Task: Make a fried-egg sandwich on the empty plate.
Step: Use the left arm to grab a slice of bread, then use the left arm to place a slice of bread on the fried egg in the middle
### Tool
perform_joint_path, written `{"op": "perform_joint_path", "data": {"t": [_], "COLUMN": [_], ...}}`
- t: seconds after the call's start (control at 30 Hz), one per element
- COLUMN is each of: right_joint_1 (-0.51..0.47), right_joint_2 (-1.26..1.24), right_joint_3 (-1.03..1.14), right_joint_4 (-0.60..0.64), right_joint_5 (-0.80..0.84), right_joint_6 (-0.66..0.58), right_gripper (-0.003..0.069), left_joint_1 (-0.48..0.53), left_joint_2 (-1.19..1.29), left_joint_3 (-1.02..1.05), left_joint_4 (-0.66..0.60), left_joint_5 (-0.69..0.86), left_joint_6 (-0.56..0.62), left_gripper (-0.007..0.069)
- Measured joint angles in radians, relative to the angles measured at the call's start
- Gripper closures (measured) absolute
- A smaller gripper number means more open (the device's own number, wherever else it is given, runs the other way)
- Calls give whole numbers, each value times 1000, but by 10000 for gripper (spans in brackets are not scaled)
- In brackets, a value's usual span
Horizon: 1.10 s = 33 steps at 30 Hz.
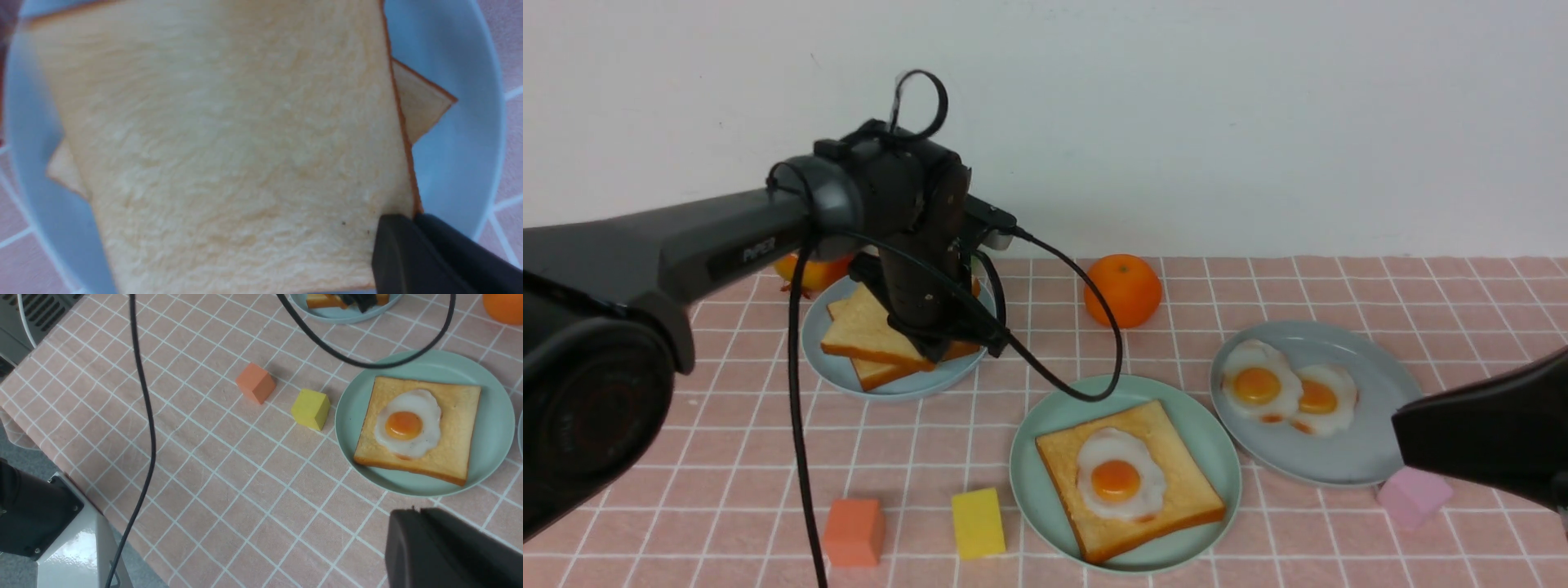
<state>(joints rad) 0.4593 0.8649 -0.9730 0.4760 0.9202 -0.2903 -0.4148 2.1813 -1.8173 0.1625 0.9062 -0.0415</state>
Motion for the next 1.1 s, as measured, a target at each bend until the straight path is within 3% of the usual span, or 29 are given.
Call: {"op": "perform_joint_path", "data": {"t": [0.4,0.67,0.87,0.93,1.1], "right_joint_1": [0,0,0,0,0], "right_joint_2": [-52,-145,-231,-287,-376], "right_joint_3": [-1,-7,-7,-7,-8], "right_joint_4": [-2,-75,-173,-236,-353], "right_joint_5": [-21,-16,56,111,189], "right_joint_6": [0,34,117,176,273], "right_gripper": [599,662,660,658,658], "left_joint_1": [0,-19,-156,-256,-388], "left_joint_2": [-175,-317,-373,-374,-373], "left_joint_3": [0,29,126,174,251], "left_joint_4": [8,-67,-75,-88,-82], "left_joint_5": [41,126,138,162,122], "left_joint_6": [0,0,0,-10,-14], "left_gripper": [611,611,611,611,611]}}
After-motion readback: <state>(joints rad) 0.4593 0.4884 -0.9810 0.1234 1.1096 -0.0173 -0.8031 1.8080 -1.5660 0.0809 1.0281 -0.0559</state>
